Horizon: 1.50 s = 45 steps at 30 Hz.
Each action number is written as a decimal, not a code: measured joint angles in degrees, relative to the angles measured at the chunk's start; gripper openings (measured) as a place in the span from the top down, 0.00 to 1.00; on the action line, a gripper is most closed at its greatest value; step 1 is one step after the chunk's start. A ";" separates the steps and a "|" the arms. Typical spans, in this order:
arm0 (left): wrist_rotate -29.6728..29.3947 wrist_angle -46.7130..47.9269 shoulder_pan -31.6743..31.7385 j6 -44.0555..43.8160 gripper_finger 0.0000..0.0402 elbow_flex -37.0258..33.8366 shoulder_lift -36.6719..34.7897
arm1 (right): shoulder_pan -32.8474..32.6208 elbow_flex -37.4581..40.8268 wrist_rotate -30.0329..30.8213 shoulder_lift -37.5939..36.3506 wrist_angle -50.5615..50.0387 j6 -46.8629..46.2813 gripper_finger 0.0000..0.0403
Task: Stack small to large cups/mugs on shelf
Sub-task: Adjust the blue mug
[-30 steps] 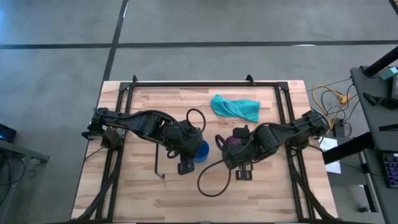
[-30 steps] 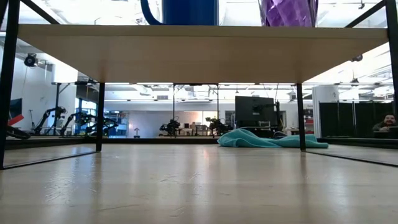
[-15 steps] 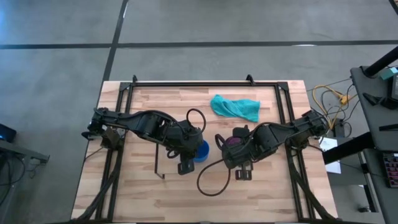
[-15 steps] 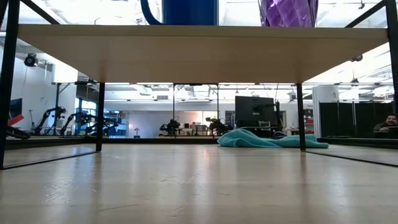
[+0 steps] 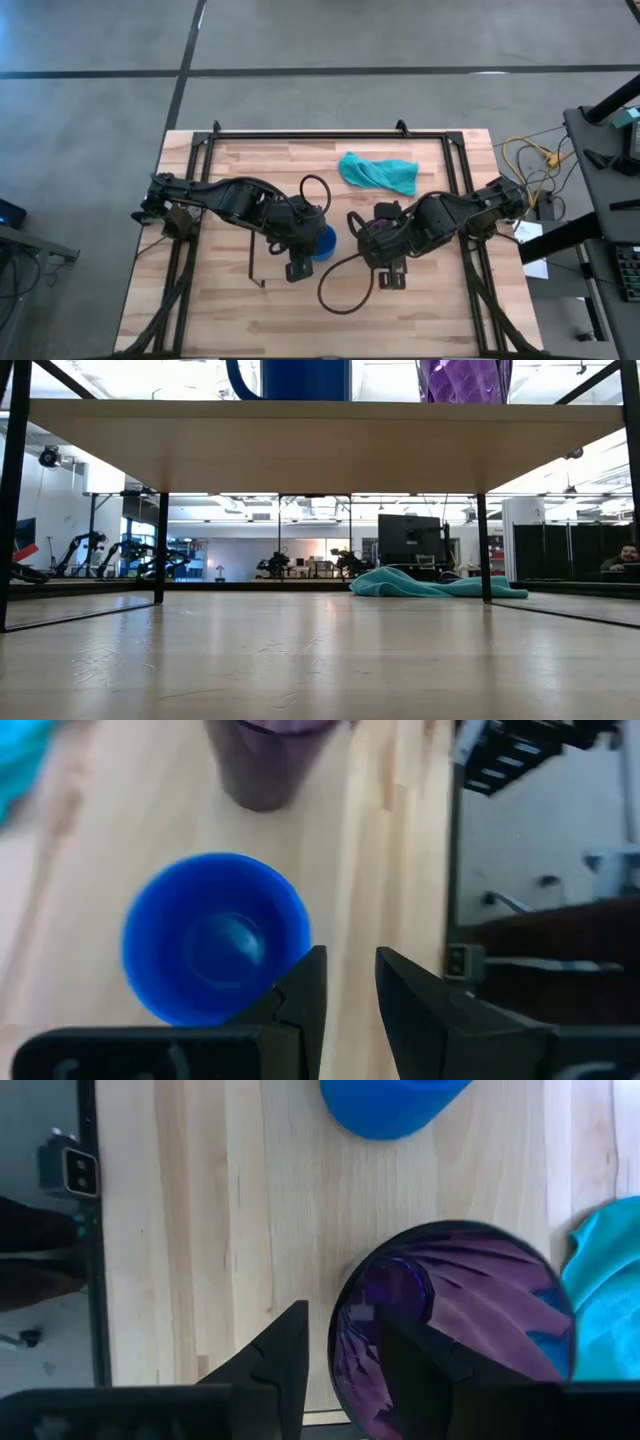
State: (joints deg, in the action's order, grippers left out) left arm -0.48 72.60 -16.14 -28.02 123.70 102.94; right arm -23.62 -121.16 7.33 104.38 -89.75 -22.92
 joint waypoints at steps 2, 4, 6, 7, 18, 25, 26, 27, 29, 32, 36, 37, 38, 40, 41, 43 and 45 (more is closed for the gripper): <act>1.99 -0.04 -0.21 -0.57 0.81 0.00 0.00 | 0.00 -1.15 0.00 0.00 -0.03 0.00 0.73; 2.46 -0.02 -0.76 -1.56 0.81 0.00 0.00 | 0.00 -2.39 -0.02 0.00 -0.01 0.00 0.73; 2.54 -0.02 -1.35 -1.65 0.81 0.00 0.00 | 0.02 -3.75 0.03 0.00 0.06 0.31 0.73; 2.54 -0.02 -1.66 -1.68 0.81 0.00 0.00 | 0.00 -4.48 0.08 0.00 0.12 0.76 0.73; 0.46 -0.09 -5.15 -8.97 0.81 -1.47 0.49 | 1.07 -6.98 1.79 0.00 17.01 18.05 0.72; -7.73 -0.09 -8.25 -15.84 0.81 -2.23 2.65 | 3.22 -6.23 1.90 0.37 18.53 19.98 0.72; -8.74 -0.07 -8.55 -16.78 0.81 -2.25 2.93 | 3.44 -6.22 1.90 0.37 18.53 20.04 0.72; -9.52 -0.09 -8.80 -17.66 0.81 -2.36 3.27 | 3.65 -6.22 1.90 0.37 18.55 20.02 0.72; -11.16 0.15 -9.33 -19.50 0.81 -2.61 3.81 | 3.91 -6.22 1.88 0.37 18.55 20.02 0.72; -12.34 0.40 -9.87 -22.15 0.81 -4.34 4.26 | 4.09 -6.22 1.90 0.37 18.55 20.03 0.72; -12.88 0.66 -10.29 -26.38 0.81 -7.91 4.35 | 4.07 -6.22 1.89 0.37 18.53 20.04 0.72; -13.42 0.66 -10.42 -27.18 0.81 -8.72 4.35 | 4.07 -6.22 1.86 0.37 18.51 20.04 0.72; -13.68 0.75 -10.54 -27.59 0.81 -9.31 4.35 | 4.07 -6.22 1.86 0.37 18.51 20.06 0.72; -14.77 0.91 -10.61 -28.61 0.82 -9.77 4.37 | 4.07 -6.22 1.84 0.37 18.51 20.19 0.72; -15.17 0.82 -10.73 -28.68 0.82 -9.77 4.38 | 4.07 -6.22 1.84 0.37 18.51 20.21 0.72; -16.29 0.86 -10.83 -28.73 0.82 -9.54 4.37 | 4.07 -6.22 1.84 0.37 18.49 20.47 0.72; -17.17 0.75 -10.82 -28.73 0.82 -9.42 4.37 | 4.07 -6.22 1.84 0.39 18.47 20.60 0.72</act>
State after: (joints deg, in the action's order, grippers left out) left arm -17.64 73.35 -26.96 -56.75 114.28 107.31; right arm -19.55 -127.37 9.17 104.76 -71.29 -2.32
